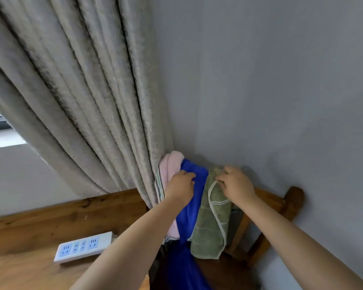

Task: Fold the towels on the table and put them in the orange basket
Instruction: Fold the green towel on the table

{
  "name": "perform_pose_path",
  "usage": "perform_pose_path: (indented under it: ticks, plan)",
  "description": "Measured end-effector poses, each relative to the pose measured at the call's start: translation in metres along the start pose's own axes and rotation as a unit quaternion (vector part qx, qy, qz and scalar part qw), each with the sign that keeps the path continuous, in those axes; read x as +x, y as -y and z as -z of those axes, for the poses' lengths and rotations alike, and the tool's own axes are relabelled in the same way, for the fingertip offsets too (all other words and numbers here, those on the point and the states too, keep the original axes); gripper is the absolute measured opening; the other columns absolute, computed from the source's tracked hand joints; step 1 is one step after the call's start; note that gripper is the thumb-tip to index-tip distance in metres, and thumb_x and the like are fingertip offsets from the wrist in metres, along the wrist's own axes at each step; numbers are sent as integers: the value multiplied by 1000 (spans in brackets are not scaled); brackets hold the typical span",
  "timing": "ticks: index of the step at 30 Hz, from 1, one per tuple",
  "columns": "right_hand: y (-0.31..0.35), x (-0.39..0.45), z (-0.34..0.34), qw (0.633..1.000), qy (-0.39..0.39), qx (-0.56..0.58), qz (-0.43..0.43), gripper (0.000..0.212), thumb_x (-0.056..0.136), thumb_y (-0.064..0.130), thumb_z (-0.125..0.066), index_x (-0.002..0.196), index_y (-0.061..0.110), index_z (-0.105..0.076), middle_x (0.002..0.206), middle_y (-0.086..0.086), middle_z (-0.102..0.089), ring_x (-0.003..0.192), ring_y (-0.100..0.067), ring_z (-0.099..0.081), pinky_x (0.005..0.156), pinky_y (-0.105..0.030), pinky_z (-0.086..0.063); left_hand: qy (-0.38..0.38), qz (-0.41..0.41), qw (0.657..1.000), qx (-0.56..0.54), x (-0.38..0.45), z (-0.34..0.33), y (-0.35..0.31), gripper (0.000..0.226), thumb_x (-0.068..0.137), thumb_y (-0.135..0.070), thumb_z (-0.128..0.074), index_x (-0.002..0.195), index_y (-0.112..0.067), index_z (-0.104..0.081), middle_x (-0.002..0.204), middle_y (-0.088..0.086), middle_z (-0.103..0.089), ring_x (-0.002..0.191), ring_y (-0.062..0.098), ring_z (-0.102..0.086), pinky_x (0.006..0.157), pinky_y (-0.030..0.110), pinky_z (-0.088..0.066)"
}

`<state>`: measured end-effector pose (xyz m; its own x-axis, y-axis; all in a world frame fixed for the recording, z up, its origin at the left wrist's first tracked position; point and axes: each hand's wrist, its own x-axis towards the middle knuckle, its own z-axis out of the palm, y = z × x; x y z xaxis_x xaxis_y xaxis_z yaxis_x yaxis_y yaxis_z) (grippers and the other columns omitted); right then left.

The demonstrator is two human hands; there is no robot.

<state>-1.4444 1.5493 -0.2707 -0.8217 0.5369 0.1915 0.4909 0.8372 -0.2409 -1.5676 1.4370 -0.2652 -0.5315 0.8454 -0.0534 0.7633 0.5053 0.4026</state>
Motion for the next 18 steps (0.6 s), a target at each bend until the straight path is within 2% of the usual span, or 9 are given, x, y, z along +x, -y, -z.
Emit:
perform_pose_path:
  ticks: [3, 5, 8, 10, 12, 14, 18]
  plan:
    - [-3, -4, 6, 997, -60, 21, 53, 8, 78, 4, -66, 83, 2, -72, 76, -15, -63, 73, -31, -60, 60, -36, -48, -21, -11, 999, 30, 10, -7, 1, 39, 98, -20, -33, 136, -18, -42, 129, 7, -46, 117, 21, -44, 92, 28, -40]
    - [-6, -8, 9, 991, -112, 60, 51, 7, 67, -6, -73, 70, 0, -71, 63, -14, -62, 58, -30, -61, 50, -35, -49, -26, -10, 998, 48, 14, -9, 0, 39, 98, -20, -32, 136, -19, -41, 128, 6, -45, 117, 20, -42, 91, 28, -40]
    - [-23, -19, 14, 979, -148, 138, -21, 9, 75, -8, -64, 80, -3, -70, 74, -18, -65, 67, -31, -62, 62, -31, -47, -31, -3, 997, 75, 18, -8, -2, 38, 98, -18, -32, 134, -18, -44, 125, 7, -47, 115, 22, -43, 90, 31, -41]
    - [-42, -32, 20, 966, -174, 169, -92, 11, 81, -7, -58, 82, -3, -68, 78, -19, -65, 72, -30, -61, 67, -24, -38, -41, -21, 995, 90, 17, -10, -7, 36, 98, -20, -34, 130, -16, -49, 122, 7, -49, 114, 22, -44, 86, 31, -40]
    - [-59, -45, 27, 958, -192, 161, -138, 12, 83, -5, -55, 81, -2, -67, 77, -18, -66, 72, -29, -61, 62, -19, -29, -48, -43, 995, 78, 14, -14, -15, 32, 97, -22, -35, 121, -13, -56, 117, 8, -53, 108, 23, -48, 80, 29, -39]
    - [-69, -58, 32, 956, -190, 139, -173, 13, 84, -3, -54, 80, 0, -67, 76, -17, -67, 71, -29, -61, 62, -23, -31, -42, -40, 997, 57, 11, -23, -26, 31, 97, -26, -37, 108, -6, -58, 110, 10, -56, 101, 25, -52, 72, 29, -37]
    - [-70, -70, 34, 959, -169, 121, -191, 16, 84, -2, -53, 74, 1, -65, 67, -15, -65, 63, -28, -58, 58, -26, -32, -57, 37, 998, 12, 11, -36, -45, 34, 92, -36, -47, 101, -4, -53, 102, 11, -59, 99, 28, -54, 70, 33, -39]
